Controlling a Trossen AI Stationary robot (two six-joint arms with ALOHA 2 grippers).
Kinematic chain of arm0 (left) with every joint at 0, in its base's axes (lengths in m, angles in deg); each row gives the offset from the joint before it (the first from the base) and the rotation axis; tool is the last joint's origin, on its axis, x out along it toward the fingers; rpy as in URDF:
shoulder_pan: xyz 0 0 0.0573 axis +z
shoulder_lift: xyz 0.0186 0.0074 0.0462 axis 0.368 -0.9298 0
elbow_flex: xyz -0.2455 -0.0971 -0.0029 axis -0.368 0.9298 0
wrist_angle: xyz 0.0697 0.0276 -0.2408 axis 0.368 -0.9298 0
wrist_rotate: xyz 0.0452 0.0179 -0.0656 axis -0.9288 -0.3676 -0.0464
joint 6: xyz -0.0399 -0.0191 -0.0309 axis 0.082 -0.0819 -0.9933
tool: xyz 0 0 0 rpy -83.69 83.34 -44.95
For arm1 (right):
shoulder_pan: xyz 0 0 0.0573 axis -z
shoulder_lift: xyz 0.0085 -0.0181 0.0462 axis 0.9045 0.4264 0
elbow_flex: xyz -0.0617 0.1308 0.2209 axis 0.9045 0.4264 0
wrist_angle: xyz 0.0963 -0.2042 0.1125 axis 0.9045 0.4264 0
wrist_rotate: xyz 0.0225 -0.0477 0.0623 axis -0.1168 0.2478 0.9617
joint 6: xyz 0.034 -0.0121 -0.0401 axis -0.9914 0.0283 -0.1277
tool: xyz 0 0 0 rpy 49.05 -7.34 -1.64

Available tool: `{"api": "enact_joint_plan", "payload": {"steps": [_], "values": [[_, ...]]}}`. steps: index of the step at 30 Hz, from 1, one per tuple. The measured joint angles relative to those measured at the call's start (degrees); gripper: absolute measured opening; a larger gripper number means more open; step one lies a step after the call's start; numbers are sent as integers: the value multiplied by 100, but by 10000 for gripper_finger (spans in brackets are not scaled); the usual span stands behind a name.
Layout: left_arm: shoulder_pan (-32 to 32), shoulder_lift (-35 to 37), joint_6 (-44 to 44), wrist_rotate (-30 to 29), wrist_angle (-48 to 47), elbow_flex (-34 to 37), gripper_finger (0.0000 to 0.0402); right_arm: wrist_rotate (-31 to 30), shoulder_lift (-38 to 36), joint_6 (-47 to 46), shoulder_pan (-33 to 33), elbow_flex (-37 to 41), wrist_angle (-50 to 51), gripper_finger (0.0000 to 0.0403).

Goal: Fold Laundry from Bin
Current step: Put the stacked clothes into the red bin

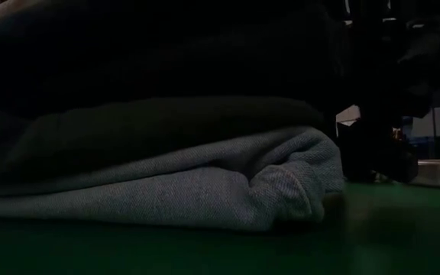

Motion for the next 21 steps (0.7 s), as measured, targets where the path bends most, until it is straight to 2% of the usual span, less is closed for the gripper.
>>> {"api": "enact_joint_plan", "payload": {"steps": [10, 21], "values": [[0, 8, -35, 87, 51, 11, 219, 281, 0, 87, 10, -7, 696, 237], [4, -7, -184, 245, 321, 35, 219, -120, 4, 112, 13, 8, 457, 237]]}}
